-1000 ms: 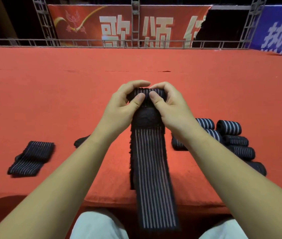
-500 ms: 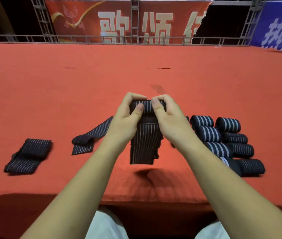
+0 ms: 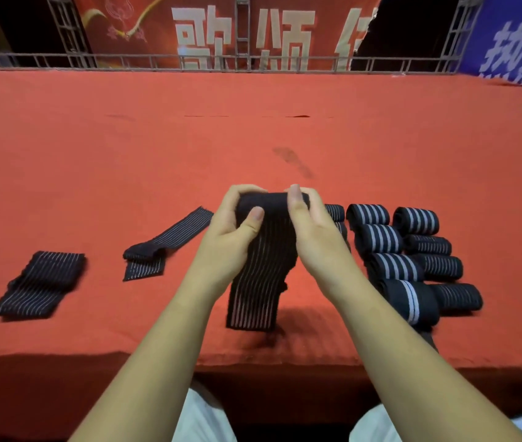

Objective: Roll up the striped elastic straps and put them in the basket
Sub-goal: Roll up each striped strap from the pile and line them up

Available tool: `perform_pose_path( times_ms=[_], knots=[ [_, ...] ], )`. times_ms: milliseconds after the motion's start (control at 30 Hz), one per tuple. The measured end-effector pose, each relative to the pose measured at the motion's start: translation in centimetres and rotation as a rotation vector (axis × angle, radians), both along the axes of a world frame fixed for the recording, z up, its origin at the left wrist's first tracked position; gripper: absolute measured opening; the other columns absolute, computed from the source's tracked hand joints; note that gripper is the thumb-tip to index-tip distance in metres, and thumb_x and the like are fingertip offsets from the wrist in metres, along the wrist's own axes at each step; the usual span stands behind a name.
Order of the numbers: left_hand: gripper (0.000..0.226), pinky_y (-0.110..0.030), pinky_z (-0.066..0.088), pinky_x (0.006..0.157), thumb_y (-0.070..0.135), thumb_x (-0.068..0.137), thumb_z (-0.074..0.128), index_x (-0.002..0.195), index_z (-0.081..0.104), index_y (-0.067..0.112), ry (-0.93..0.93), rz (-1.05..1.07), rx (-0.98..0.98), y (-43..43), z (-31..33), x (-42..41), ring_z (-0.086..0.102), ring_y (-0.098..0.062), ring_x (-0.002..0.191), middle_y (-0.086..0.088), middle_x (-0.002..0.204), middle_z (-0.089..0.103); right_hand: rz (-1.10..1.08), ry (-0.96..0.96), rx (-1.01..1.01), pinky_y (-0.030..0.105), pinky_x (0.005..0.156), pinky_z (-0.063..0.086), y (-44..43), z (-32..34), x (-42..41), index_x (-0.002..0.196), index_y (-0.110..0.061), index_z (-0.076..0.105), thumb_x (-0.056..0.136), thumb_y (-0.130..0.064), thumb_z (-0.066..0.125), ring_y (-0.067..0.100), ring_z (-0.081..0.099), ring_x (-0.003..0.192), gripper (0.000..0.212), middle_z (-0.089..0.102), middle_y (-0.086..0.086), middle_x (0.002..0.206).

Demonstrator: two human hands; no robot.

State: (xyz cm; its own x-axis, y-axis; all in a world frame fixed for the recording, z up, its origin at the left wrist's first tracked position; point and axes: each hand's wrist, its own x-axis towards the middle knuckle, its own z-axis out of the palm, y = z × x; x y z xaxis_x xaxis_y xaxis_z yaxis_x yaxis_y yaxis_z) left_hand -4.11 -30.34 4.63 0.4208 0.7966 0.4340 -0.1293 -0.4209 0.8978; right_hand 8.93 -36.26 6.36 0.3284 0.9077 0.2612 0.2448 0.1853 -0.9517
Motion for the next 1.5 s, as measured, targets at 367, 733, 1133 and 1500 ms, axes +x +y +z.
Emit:
perform_pose_path(
  times_ms=[367, 733, 1133, 1500],
  knots=[
    [0.044, -0.016, 0.045, 0.071, 0.052, 0.1, 0.046, 0.105, 0.06, 0.011, 0.112, 0.114, -0.187, -1.2, 0.3, 0.5, 0.059, 0.004, 0.077, 0.006, 0.089, 0.062, 0.142, 0.003, 0.109, 0.05, 0.096, 0.05, -0.6, -1.5, 0.8, 0.115, -0.025, 0.051, 0.089, -0.021, 0.054, 0.024, 0.061, 0.1, 0.026, 0.062, 0.004, 0.107],
    [0.03, -0.028, 0.043, 0.086, 0.045, 0.096, 0.056, 0.125, 0.053, 0.038, -0.059, -0.045, -0.173, -2.3, -2.6, 1.2, 0.056, -0.009, 0.098, 0.004, 0.109, 0.058, -0.025, -0.04, -0.02, 0.035, 0.089, 0.046, -1.1, -1.4, 0.8, 0.11, -0.016, 0.057, 0.103, -0.046, 0.042, 0.014, 0.062, 0.095, 0.034, 0.064, -0.003, 0.097],
    [0.025, -0.022, 0.047, 0.082, 0.022, 0.094, 0.057, 0.118, 0.056, 0.025, -0.113, -0.063, -0.147, -2.4, -4.2, 1.5, 0.056, -0.008, 0.09, 0.005, 0.097, 0.059, -0.027, 0.041, -0.043, 0.035, 0.096, 0.049, -1.6, -3.4, 1.1, 0.114, -0.024, 0.06, 0.101, -0.044, 0.05, 0.008, 0.062, 0.104, 0.026, 0.066, -0.006, 0.109],
    [0.034, -0.035, 0.047, 0.081, 0.049, 0.091, 0.057, 0.11, 0.063, 0.021, -0.127, -0.074, -0.381, -2.5, -5.9, 2.4, 0.063, -0.011, 0.093, 0.006, 0.097, 0.068, 0.048, 0.142, 0.015, 0.046, 0.092, 0.055, -2.6, -5.1, 2.1, 0.117, -0.026, 0.057, 0.094, -0.029, 0.061, 0.023, 0.065, 0.103, 0.023, 0.065, 0.007, 0.114]
  ],
)
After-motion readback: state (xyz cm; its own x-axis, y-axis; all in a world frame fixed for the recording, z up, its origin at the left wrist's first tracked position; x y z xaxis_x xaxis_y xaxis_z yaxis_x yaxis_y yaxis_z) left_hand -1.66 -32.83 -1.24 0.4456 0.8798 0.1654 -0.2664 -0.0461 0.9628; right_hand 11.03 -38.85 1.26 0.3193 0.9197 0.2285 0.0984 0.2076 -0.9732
